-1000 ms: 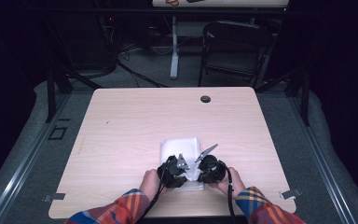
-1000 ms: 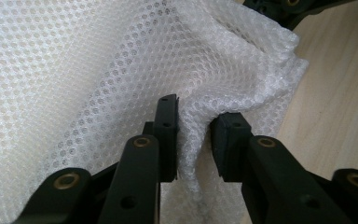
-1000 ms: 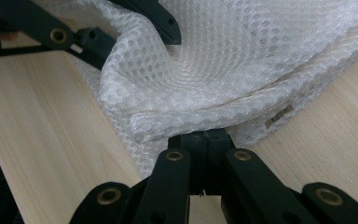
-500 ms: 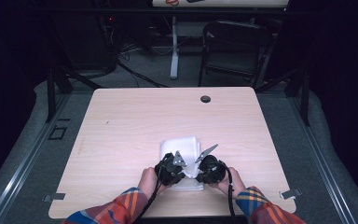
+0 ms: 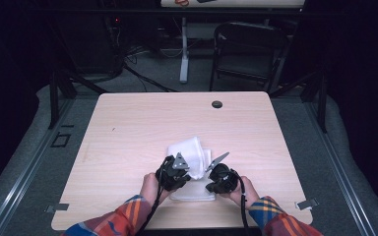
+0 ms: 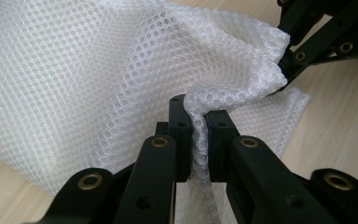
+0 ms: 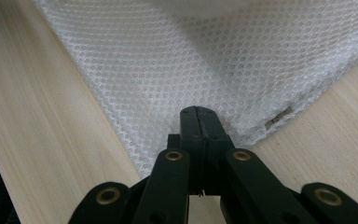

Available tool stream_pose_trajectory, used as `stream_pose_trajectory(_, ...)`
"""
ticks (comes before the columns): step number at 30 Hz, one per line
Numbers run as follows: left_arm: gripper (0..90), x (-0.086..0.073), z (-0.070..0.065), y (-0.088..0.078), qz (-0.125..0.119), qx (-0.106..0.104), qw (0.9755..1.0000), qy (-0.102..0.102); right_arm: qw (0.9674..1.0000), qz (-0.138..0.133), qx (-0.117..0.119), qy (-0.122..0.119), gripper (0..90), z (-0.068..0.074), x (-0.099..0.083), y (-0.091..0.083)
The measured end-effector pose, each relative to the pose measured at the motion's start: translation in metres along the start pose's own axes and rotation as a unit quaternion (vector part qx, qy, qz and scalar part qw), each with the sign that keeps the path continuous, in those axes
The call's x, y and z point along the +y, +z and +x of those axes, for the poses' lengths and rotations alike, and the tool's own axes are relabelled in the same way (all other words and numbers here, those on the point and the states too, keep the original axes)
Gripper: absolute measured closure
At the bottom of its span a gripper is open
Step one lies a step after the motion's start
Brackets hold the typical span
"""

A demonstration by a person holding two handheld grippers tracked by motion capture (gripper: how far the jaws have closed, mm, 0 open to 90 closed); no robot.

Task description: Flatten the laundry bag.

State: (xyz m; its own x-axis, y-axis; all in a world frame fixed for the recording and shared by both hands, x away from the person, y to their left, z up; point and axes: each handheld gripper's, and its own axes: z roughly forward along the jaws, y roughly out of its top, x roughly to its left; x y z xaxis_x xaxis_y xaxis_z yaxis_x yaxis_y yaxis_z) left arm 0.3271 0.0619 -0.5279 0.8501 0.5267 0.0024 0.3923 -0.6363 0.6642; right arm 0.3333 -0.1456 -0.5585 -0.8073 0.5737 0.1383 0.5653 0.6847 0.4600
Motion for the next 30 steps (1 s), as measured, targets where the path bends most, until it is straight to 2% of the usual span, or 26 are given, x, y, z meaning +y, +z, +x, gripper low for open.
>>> stream_pose_trajectory(15, 84.0, -0.007, 0.008, -0.026, -0.025, 0.020, 0.9994, -0.014, 1.0000, 0.008, -0.001, -0.002, 90.0, 0.000, 0.001, -0.001)
stream_pose_trajectory(20, 84.0, -0.011, 0.013, -0.034, -0.029, 0.019, 0.9991, -0.025, 1.0000, 0.008, 0.000, -0.002, 90.0, 0.000, 0.001, -0.001)
stream_pose_trajectory(26, 84.0, -0.016, 0.015, -0.042, -0.033, 0.026, 0.9986, -0.032, 1.0000, 0.009, -0.001, -0.002, 90.0, 0.001, 0.001, -0.001)
stream_pose_trajectory(27, 84.0, -0.019, 0.016, -0.045, -0.043, 0.029, 0.9980, -0.037, 1.0000, 0.009, -0.001, -0.001, 90.0, 0.000, 0.001, -0.001)
stream_pose_trajectory(30, 83.9, -0.022, 0.017, -0.049, -0.044, 0.034, 0.9976, -0.040, 0.9999, 0.011, -0.004, -0.001, 90.0, 0.001, 0.001, -0.001)
